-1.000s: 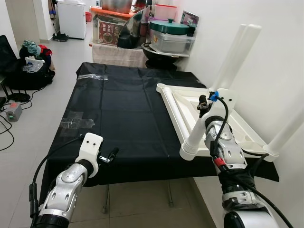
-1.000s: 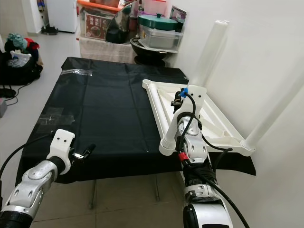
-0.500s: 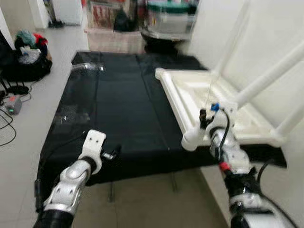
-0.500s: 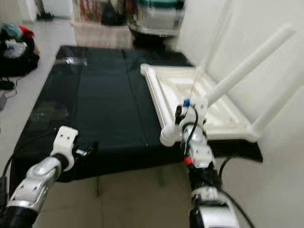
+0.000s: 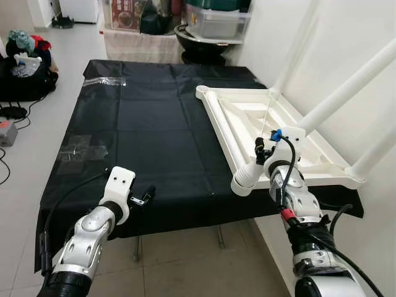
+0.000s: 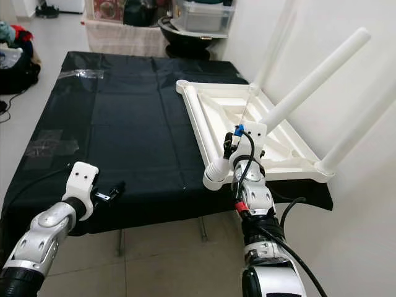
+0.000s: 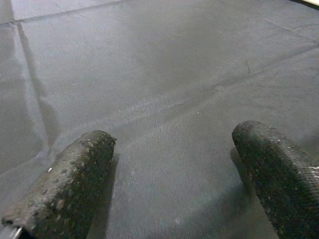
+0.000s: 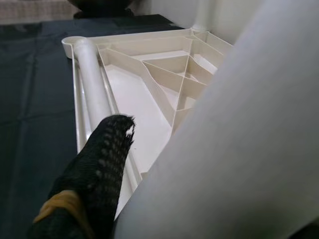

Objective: Building children table

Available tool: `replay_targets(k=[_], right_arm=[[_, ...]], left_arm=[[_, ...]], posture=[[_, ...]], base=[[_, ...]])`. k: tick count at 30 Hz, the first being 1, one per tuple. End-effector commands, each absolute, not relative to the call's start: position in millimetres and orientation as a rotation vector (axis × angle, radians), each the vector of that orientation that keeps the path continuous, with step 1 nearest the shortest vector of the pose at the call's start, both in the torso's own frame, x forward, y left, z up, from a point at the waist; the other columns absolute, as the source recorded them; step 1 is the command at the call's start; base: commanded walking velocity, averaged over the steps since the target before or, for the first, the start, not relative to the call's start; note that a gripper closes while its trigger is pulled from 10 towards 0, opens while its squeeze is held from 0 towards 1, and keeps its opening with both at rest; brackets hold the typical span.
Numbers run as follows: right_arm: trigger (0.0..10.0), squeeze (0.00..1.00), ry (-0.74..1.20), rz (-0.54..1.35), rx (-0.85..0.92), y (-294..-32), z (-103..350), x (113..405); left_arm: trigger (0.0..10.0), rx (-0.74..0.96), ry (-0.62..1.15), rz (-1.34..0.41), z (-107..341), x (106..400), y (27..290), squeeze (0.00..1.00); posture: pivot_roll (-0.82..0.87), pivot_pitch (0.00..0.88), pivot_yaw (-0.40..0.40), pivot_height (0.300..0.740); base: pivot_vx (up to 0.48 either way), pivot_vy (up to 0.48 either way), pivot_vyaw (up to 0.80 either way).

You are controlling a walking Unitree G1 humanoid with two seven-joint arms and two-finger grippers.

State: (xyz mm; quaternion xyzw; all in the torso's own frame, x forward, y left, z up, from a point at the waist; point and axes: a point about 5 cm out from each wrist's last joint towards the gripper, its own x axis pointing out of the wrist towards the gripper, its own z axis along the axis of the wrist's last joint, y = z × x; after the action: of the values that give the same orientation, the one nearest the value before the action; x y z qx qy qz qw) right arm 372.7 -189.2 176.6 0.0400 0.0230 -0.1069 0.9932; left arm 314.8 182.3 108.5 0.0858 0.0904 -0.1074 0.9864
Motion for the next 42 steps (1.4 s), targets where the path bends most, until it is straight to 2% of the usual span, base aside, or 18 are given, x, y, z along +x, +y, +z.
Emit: replay_targets(k=[1, 21, 27, 30, 32, 35, 39, 41, 42], right_arm=[[0.0, 0.0, 0.029, -0.227, 0.119, -194, 177, 371], [0.0, 0.0, -0.12, -0.17, 0.245, -186, 191, 365], [0.0, 0.0, -0.184, -0.092, 0.347, -178, 203, 365], [0.0, 0.0, -0.262, 0.083, 0.443, -156, 225, 363], [0.0, 0.0, -0.262, 0.083, 0.443, -156, 225, 363], [0.0, 0.0, -0.292, 0.219, 0.471, -130, 239, 359], [0.0, 0.0, -0.293, 0.29, 0.469, -112, 242, 356], [0.0, 0.0, -0.285, 0.363, 0.453, -90, 242, 353], [0.0, 0.0, -0.285, 0.363, 0.453, -90, 242, 353]], left_arm=[[10.0, 0.176, 0.188, -0.23, 105, 315, 177, 0.0], [10.0, 0.182, 0.184, -0.238, 105, 317, 176, 0.0], [10.0, 0.176, 0.157, -0.269, 112, 320, 175, 0.0], [10.0, 0.168, 0.072, -0.453, 132, 318, 165, 0.0], [10.0, 0.168, 0.072, -0.453, 132, 318, 165, 0.0], [10.0, 0.19, 0.005, -0.654, 151, 312, 152, 0.0], [10.0, 0.21, -0.018, -0.728, 160, 311, 147, 0.0], [10.0, 0.236, -0.042, -0.805, 170, 311, 140, 0.0], [10.0, 0.236, -0.042, -0.805, 170, 311, 140, 0.0]], posture=[[0.08, 0.0, -0.135, 0.74], [0.08, 0.0, -0.125, 0.74], [0.07, 0.0, -0.118, 0.74], [0.07, 0.0, -0.114, 0.74], [0.07, 0.0, -0.114, 0.74], [0.08, 0.0, -0.111, 0.74], [0.07, 0.0, -0.106, 0.74], [0.08, 0.0, -0.103, 0.74], [0.08, 0.0, -0.103, 0.74]], base=[[0.0, 0.0, 0.0], [0.0, 0.0, 0.0], [0.0, 0.0, 0.0], [0.0, 0.0, 0.0], [0.0, 0.0, 0.0], [0.0, 0.0, 0.0], [0.0, 0.0, 0.0], [0.0, 0.0, 0.0], [0.0, 0.0, 0.0]])
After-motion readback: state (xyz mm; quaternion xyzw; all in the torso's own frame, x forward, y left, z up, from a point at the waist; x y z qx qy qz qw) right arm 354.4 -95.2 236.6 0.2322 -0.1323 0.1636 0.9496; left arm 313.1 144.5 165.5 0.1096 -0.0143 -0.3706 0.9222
